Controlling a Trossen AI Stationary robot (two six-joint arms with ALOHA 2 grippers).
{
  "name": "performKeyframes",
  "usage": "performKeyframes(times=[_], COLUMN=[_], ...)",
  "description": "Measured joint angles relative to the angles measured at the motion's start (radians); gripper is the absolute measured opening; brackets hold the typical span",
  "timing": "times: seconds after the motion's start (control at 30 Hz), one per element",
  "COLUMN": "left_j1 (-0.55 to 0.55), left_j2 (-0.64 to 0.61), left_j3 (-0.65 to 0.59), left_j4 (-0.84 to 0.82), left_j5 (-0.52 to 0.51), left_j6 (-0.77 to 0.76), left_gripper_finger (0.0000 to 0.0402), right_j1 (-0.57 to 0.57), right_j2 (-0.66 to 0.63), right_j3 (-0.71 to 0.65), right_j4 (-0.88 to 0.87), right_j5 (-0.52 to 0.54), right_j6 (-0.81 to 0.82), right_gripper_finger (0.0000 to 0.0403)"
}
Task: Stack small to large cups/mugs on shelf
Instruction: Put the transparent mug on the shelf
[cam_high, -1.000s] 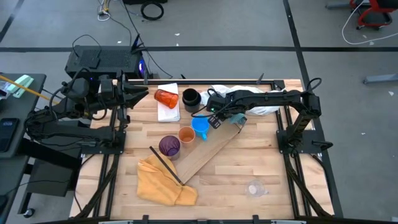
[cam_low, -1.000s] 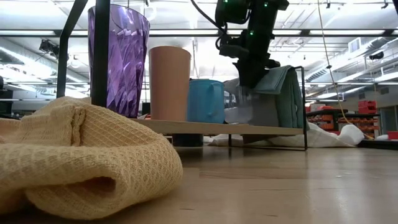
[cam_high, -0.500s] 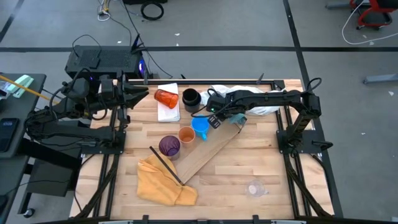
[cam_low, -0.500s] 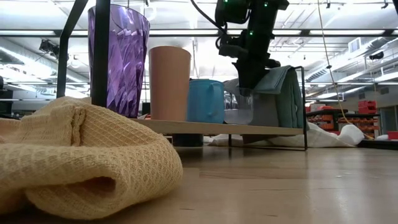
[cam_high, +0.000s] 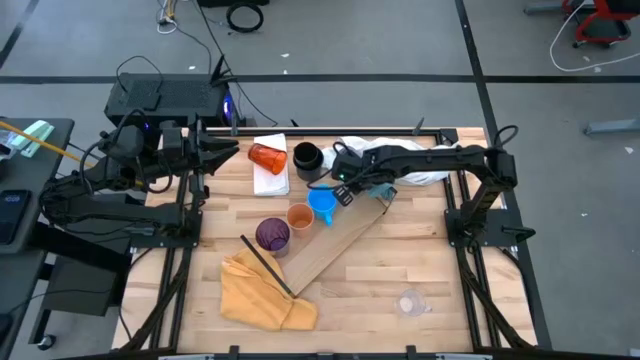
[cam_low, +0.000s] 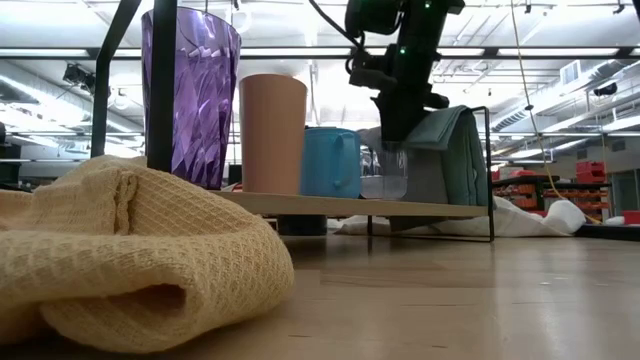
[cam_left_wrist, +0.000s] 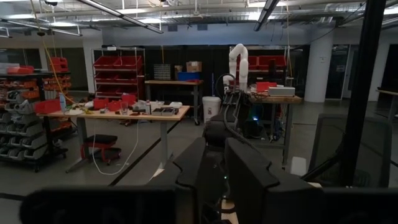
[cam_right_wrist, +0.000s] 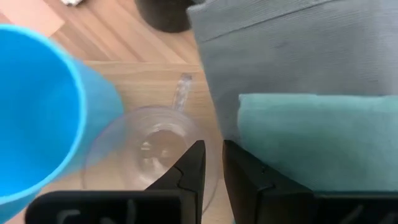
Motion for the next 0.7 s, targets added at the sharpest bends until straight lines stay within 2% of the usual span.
performKeyframes(times=[0.47, 0.7], left_j1=[0.0, 0.0], left_j2=[0.0, 0.0], left_j3=[0.0, 0.0], left_j4=[-0.002, -0.003], left_j5=[0.0, 0.027], left_j6=[0.0, -0.001], left_gripper_finger=[0.007, 0.0069], right_j1=[0.017, 0.124], right_j2=[-0.02, -0.019], right_j3=[0.053, 0.209], right_j4=[-0.019, -0.174], right_j5=[-0.024, -0.063], right_j6=[-0.002, -0.043], right_gripper_finger=[0.0062, 0.0062])
